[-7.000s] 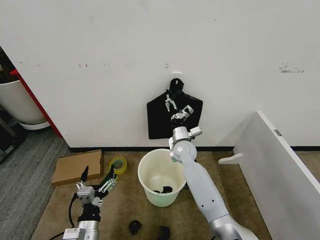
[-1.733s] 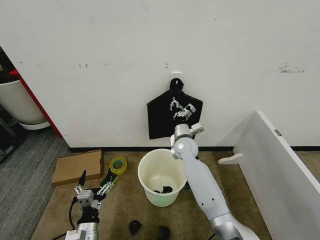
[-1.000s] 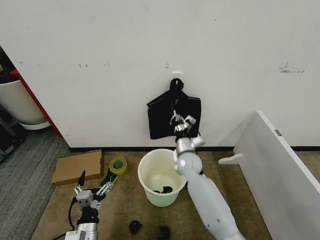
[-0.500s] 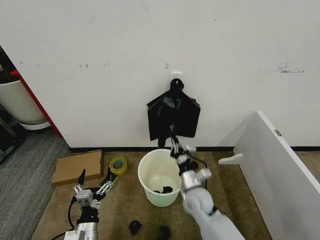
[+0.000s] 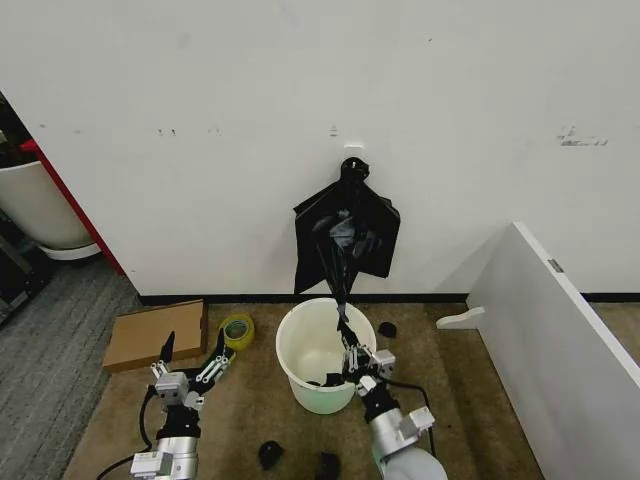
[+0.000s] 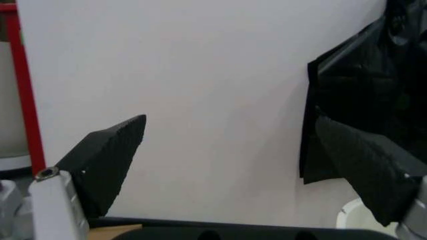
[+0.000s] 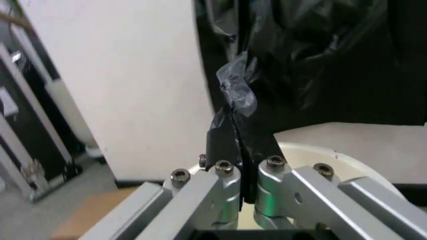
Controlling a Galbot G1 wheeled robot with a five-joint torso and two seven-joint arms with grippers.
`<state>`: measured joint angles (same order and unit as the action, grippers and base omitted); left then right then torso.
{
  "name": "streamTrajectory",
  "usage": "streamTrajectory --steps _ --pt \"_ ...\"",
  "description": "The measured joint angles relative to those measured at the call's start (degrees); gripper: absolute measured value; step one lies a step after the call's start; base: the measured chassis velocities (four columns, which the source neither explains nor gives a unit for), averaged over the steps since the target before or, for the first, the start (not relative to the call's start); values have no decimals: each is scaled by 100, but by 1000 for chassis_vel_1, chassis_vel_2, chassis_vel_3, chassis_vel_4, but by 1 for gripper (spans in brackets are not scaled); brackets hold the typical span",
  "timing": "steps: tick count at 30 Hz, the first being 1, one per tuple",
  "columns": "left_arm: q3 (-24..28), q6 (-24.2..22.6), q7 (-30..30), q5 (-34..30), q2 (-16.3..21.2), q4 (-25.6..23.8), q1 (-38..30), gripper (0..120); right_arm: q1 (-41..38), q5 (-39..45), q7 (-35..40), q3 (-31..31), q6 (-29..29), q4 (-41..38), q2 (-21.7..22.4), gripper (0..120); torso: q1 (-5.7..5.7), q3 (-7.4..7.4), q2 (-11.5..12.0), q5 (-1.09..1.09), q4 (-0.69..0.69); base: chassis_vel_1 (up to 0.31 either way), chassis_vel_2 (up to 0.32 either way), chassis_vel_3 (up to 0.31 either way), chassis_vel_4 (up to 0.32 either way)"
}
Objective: Place the garbage bag over the trash bin.
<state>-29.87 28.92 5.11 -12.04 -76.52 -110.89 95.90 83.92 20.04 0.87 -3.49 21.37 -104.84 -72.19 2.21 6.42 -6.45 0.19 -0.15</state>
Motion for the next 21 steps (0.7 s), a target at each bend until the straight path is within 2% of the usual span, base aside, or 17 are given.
streamTrajectory --steps 8,12,15,16,20,21 --pt "37 -56 -57 -16 144 63 -157 100 65 -340 -445 -141 335 281 134 0 1 0 0 0 -1 0 0 0 0" --pt "44 -80 -72 -16 184 87 -192 100 -147 -475 -644 -208 637 526 -23 0 1 0 0 1 0 0 0 0 0" --pt "40 -109 -74 -23 212 97 -213 100 -327 -701 -1059 -334 943 681 -128 10 1 1 0 0 1 0 0 0 0" --pt "19 -154 -74 -68 262 107 -252 100 -565 -1377 -1616 -574 1329 873 -113 22 1 1 0 0 0 0 0 0 0" --pt "-2 -197 -74 -108 292 140 -321 100 -742 -2058 -1726 -755 1445 956 161 38 1 1 0 0 0 0 0 0 0" --pt "-2 -197 -74 -108 292 140 -321 100 -742 -2058 -1726 -755 1445 956 161 38 1 1 0 0 0 0 0 0 0"
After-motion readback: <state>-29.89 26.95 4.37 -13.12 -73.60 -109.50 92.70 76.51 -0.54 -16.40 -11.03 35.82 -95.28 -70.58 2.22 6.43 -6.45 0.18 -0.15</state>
